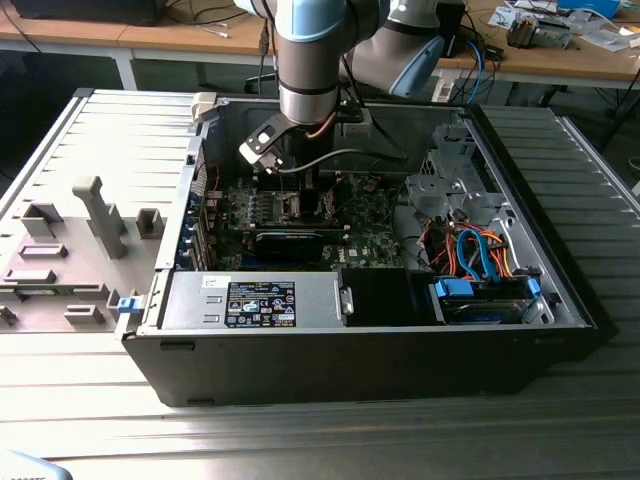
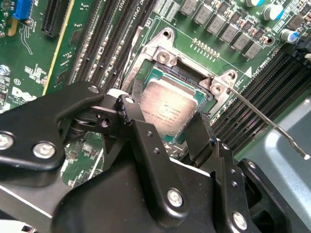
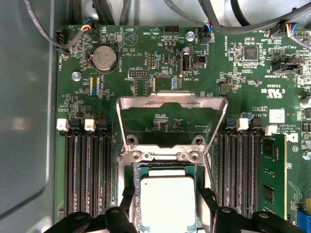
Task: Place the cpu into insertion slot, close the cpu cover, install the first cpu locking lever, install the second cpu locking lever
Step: 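Place the cpu into insertion slot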
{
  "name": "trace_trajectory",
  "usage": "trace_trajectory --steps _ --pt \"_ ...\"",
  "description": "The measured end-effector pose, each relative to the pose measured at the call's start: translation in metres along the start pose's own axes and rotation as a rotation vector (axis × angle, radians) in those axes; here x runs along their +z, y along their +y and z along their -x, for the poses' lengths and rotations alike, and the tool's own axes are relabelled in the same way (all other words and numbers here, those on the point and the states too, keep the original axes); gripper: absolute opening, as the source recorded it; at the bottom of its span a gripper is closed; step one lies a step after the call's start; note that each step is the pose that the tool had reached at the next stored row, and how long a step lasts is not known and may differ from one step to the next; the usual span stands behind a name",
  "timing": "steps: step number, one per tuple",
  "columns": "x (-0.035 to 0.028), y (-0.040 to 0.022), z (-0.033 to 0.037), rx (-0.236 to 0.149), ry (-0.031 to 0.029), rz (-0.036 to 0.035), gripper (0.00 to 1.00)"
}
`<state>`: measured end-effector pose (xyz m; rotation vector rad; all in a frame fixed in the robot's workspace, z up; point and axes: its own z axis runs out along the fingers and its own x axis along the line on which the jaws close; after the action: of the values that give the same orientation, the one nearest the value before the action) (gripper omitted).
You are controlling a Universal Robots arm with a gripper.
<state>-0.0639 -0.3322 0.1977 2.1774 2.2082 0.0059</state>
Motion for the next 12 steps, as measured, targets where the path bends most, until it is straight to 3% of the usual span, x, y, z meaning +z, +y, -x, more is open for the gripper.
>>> trace_trajectory --steps 7,12 --pt "-0.0001 0.0 0.0 0.003 0.0 0.0 0.62" --pt "-0.0003 0.0001 -0.0018 0.004 0.0038 -0.0001 0.62"
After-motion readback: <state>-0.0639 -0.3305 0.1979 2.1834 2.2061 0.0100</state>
